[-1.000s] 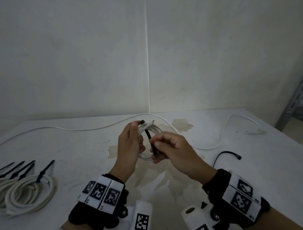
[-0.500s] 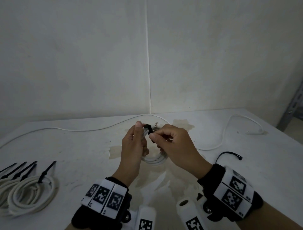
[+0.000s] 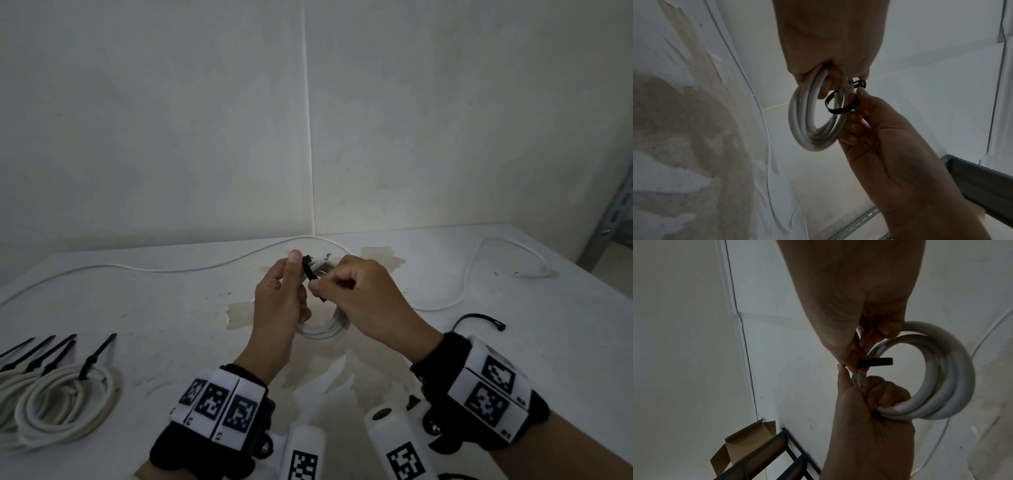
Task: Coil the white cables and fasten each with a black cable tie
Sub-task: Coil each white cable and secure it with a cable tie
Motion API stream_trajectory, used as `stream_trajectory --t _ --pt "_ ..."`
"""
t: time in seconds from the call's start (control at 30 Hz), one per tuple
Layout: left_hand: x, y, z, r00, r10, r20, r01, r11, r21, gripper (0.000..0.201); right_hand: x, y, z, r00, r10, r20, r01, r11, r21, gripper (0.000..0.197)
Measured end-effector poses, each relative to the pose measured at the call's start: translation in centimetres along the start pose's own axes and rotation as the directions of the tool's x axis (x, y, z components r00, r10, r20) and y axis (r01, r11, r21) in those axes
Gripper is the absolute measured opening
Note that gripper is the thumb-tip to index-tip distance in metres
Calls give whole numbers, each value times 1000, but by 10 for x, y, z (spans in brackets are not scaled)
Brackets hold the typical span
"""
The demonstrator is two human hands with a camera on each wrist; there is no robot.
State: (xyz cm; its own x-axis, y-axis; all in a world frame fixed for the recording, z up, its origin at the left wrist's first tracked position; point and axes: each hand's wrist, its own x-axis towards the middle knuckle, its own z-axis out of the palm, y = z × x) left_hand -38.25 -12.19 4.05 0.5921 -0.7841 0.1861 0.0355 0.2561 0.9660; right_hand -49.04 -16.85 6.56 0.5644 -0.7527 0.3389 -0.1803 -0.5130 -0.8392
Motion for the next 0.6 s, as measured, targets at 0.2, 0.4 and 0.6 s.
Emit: stream_trajectory --t 0.2,0.4,0.6 --pt "0 0 -2 1000 -11 6 11 1000 -12 36 1 0 1 1000 13 27 -13 1000 24 16" --pt "0 1 -2 1000 -27 0 27 1000 -10 34 2 0 1 999 35 18 -36 999 25 20" --pt "-3 5 0 1000 6 14 -7 998 69 28 5 0 5 998 25 -57 -22 998 62 24"
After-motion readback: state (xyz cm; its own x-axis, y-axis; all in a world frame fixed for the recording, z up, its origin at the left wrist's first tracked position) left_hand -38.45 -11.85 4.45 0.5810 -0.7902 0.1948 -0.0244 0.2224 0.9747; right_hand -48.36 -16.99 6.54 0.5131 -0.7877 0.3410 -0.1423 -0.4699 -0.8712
